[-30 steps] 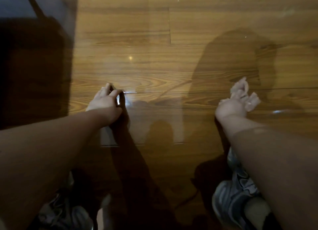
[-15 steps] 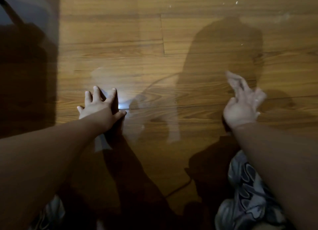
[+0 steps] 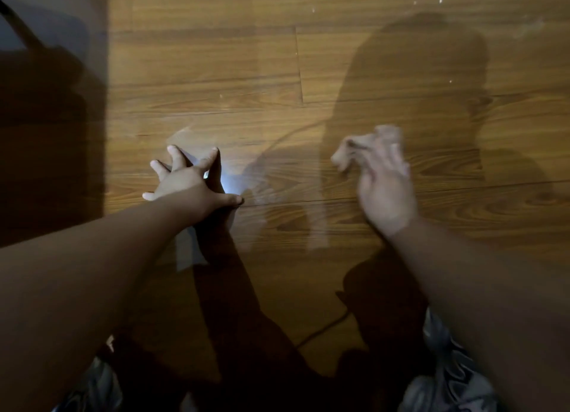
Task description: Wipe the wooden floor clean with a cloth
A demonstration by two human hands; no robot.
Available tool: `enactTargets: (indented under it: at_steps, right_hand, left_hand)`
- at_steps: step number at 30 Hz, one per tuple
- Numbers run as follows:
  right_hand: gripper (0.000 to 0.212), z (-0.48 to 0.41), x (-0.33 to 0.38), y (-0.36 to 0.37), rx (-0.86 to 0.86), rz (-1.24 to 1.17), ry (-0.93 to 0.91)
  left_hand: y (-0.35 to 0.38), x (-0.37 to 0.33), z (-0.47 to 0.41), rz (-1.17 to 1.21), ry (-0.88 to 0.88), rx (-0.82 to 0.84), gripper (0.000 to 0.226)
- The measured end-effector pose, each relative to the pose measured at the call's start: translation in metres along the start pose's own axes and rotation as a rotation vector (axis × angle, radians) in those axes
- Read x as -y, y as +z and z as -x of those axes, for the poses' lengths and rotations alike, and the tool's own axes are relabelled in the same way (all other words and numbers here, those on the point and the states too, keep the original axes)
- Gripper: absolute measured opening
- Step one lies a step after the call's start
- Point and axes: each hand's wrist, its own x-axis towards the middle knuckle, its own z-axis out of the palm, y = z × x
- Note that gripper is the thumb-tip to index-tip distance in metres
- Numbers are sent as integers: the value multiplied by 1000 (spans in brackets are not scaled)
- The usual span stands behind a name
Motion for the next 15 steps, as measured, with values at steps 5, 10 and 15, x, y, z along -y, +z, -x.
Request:
enactTargets:
  at_steps: [5, 10, 15]
  right_hand:
    - [59, -41, -53, -29, -13, -146, 749]
    - [63, -29, 70, 29, 69, -32, 137]
    - [55, -42, 65, 22, 196, -90, -349]
  left_hand:
    - [18, 13, 1, 28, 16, -99, 102]
    - [23, 27, 4, 19, 128, -202, 108]
    - [8, 28, -14, 129, 53, -299, 109]
